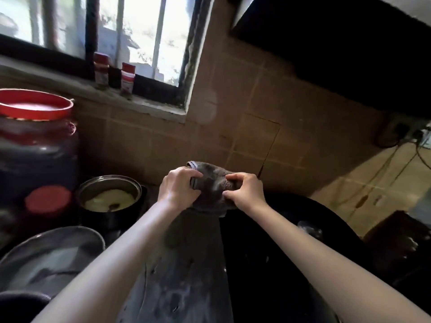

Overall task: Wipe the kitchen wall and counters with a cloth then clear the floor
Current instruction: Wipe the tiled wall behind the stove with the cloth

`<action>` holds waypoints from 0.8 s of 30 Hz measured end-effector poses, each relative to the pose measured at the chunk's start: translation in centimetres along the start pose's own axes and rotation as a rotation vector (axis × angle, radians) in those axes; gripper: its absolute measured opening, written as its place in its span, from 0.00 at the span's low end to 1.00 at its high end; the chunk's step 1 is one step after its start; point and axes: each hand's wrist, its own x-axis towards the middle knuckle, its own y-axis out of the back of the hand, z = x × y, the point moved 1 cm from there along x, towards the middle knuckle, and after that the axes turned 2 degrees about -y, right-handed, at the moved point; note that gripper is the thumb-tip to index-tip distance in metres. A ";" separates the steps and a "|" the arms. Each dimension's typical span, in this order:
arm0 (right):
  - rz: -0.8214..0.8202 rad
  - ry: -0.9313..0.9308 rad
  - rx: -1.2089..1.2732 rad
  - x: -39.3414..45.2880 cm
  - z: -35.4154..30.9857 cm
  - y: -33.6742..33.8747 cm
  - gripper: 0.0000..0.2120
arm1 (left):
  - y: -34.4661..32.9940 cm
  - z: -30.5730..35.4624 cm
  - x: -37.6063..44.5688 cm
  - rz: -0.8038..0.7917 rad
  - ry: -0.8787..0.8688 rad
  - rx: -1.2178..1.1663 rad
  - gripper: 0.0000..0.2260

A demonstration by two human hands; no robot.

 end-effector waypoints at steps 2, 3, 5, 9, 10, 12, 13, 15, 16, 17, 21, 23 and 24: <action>0.002 0.029 0.005 1.0 1.3 -0.1 0.20 | -1.2 0.1 0.5 0.035 0.003 0.004 0.19; 0.005 0.045 0.014 1.6 1.9 0.0 0.20 | -1.8 0.3 0.9 0.054 0.002 0.011 0.19; 0.019 0.083 0.032 3.1 3.2 0.2 0.20 | -3.0 1.0 1.9 0.094 -0.005 0.017 0.18; 0.037 0.090 0.088 6.6 5.8 1.8 0.19 | -5.2 3.4 4.9 0.167 0.034 -0.037 0.14; 0.034 0.078 0.120 7.5 6.4 2.2 0.18 | -5.8 4.1 5.9 0.188 0.032 -0.048 0.14; 0.036 0.090 0.198 9.4 7.5 2.7 0.18 | -6.8 5.3 7.6 0.229 0.017 -0.072 0.13; 0.050 0.110 0.230 10.4 8.0 2.9 0.18 | -7.3 5.8 8.3 0.245 0.007 -0.077 0.13; 0.090 0.160 0.221 12.4 8.9 3.0 0.17 | -8.5 6.5 9.5 0.266 0.005 -0.051 0.14; 0.106 0.177 0.196 13.3 9.2 2.9 0.17 | -8.9 6.6 9.9 0.276 0.000 -0.035 0.14; 0.122 0.191 0.187 14.2 9.6 2.8 0.17 | -9.2 6.7 10.4 0.285 -0.011 -0.020 0.14; 0.180 0.216 0.250 17.0 9.8 2.4 0.16 | -9.3 7.0 12.3 0.327 -0.107 0.051 0.14; 0.225 0.206 0.293 18.1 9.7 2.5 0.15 | -9.2 7.1 13.3 0.356 -0.150 0.058 0.13; 0.240 0.192 0.319 18.5 9.7 2.5 0.15 | -9.3 7.1 13.8 0.370 -0.162 0.063 0.13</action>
